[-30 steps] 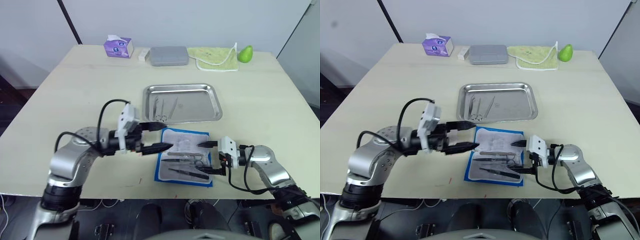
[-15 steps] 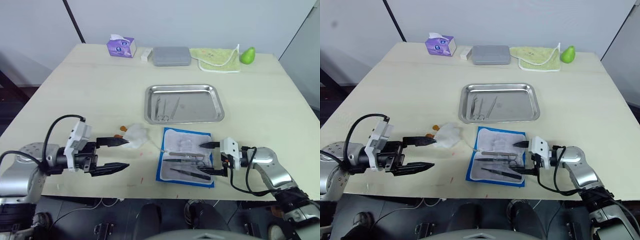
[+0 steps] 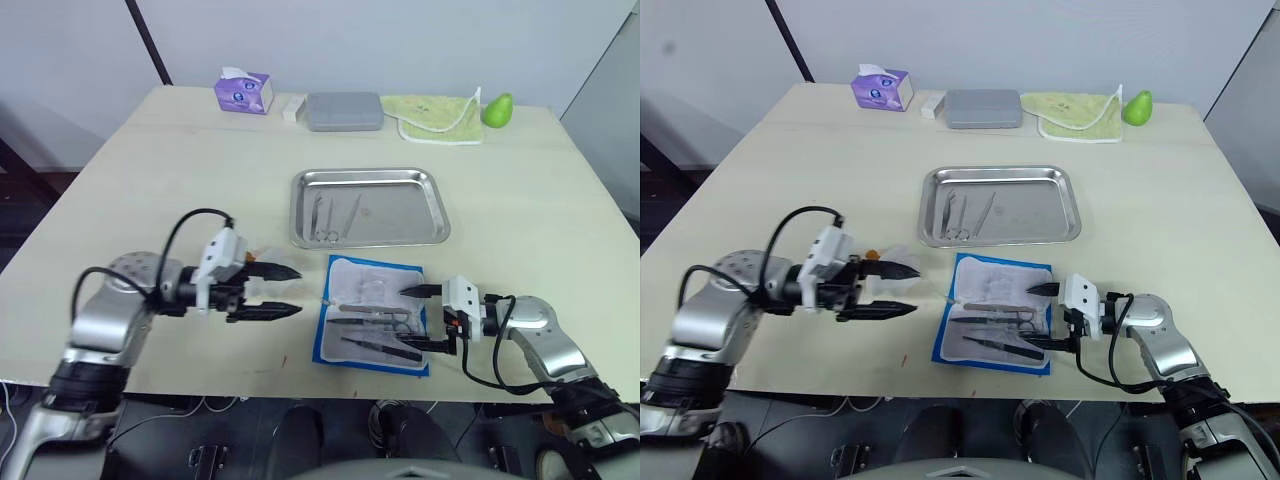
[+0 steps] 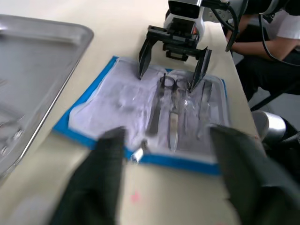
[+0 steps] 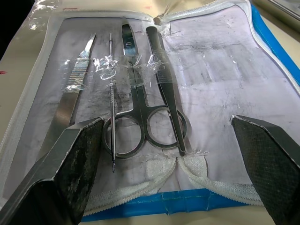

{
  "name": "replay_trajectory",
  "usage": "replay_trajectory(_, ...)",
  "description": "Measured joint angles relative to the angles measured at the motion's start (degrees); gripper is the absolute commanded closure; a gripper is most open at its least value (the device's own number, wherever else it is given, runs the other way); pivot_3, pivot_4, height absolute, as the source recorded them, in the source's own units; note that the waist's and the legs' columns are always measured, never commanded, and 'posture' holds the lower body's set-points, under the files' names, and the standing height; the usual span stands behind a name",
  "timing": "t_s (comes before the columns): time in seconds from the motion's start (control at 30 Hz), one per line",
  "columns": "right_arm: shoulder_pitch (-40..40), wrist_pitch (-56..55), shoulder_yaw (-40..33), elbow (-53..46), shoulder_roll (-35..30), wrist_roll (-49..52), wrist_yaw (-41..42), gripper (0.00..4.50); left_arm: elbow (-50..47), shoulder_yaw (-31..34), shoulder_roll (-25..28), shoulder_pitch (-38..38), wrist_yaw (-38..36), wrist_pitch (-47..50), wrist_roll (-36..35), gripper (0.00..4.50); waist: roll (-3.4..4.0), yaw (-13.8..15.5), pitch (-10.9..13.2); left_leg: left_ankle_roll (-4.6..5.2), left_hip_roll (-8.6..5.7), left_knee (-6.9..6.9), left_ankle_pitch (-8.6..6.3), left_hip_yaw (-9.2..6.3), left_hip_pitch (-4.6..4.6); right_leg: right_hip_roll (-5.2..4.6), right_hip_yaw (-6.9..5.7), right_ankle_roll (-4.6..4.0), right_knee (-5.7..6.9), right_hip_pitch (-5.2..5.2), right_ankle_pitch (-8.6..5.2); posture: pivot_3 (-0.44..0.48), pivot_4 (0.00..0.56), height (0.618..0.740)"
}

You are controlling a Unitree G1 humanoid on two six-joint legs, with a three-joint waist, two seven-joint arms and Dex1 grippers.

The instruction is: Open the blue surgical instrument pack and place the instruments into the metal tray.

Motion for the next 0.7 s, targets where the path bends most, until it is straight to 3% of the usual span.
replay_trajectory(0.37,0.80,0.95,-0.19,-1.65,0.00,0.00,-1.13,0.00,7.72,-11.99,-7.99,-7.37,3.47,-4.06,11.09,2.20,0.04,-0.11,0.02,0.01,0.06,0.02,0.00,0.03,0.00,0.27,0.04,0.05,0.04,0.04,-0.02,0.000,0.150,0.740)
replay_trajectory(0.7,0.89,1.25,-0.11,-2.01,0.01,-0.05,-1.42,0.00,13.11,-17.08,-11.03,-10.38,4.43,-9.85,18.21,2.20,0.07,-0.15,0.03,0.01,0.06,0.03,0.00,0.03,0.01,0.31,0.04,0.19,0.05,0.04,0.10,0.000,0.150,0.740)
